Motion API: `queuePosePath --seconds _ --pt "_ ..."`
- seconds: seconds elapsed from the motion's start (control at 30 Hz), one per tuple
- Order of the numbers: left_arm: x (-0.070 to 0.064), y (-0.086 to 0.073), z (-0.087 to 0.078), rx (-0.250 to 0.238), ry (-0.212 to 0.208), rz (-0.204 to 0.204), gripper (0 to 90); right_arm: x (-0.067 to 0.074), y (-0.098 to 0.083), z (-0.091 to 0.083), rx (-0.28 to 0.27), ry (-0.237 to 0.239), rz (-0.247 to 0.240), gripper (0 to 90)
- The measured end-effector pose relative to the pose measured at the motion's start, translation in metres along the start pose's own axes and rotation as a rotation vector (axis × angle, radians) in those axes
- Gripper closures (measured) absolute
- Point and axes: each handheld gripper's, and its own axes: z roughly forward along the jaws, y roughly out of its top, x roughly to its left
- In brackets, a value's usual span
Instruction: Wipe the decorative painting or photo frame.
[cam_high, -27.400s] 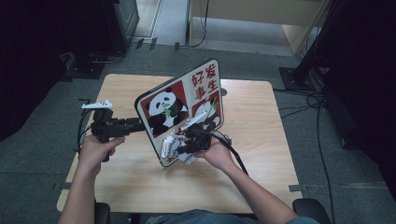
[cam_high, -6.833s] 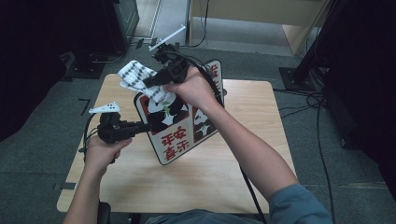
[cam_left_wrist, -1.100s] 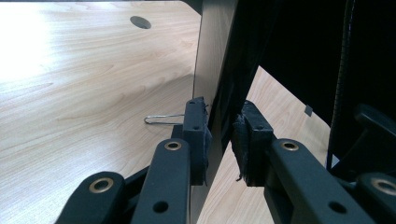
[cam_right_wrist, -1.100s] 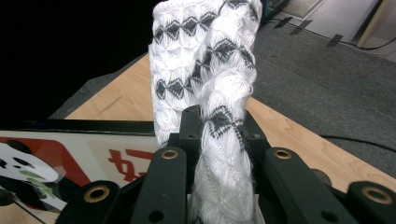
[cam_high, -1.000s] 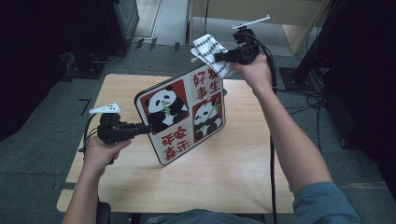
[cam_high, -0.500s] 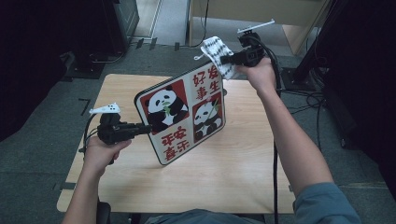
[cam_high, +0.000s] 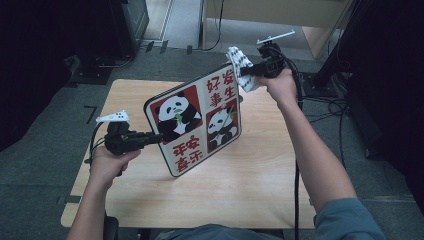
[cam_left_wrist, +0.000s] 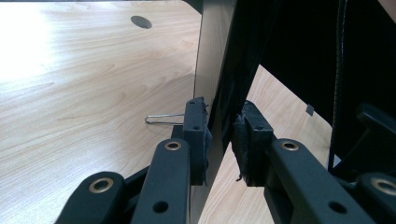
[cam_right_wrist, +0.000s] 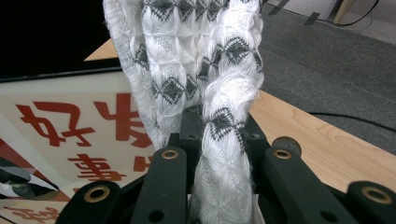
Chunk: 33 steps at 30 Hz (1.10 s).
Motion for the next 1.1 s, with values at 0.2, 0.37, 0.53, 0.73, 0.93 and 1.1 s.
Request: queuePosePath --seconds 0.2,0.37,0.53,0.73,0.93,1.1 --pt "0.000 0.000 0.000 0.001 0.000 0.000 76.6 -0.003 -0.005 0.005 0.016 -0.004 0.005 78.1" --pt "0.000 0.000 0.000 0.002 0.000 0.001 76.6 -0.005 -0.010 0.009 0.027 -0.006 0.006 78.1" --pt "0.000 0.000 0.000 0.002 0.001 0.002 76.6 -0.008 -0.016 0.013 0.036 -0.010 0.004 78.1" --pt "0.000 0.000 0.001 0.003 0.000 0.000 76.6 -0.008 -0.021 0.017 0.042 -0.016 -0.004 78.3" --pt "0.000 0.000 0.001 0.005 0.001 0.002 76.6 -0.010 -0.028 0.021 0.049 -0.013 -0.003 78.3" --pt "0.000 0.000 0.001 0.008 0.000 0.002 76.6 -0.011 -0.032 0.023 0.059 -0.013 -0.003 78.3"
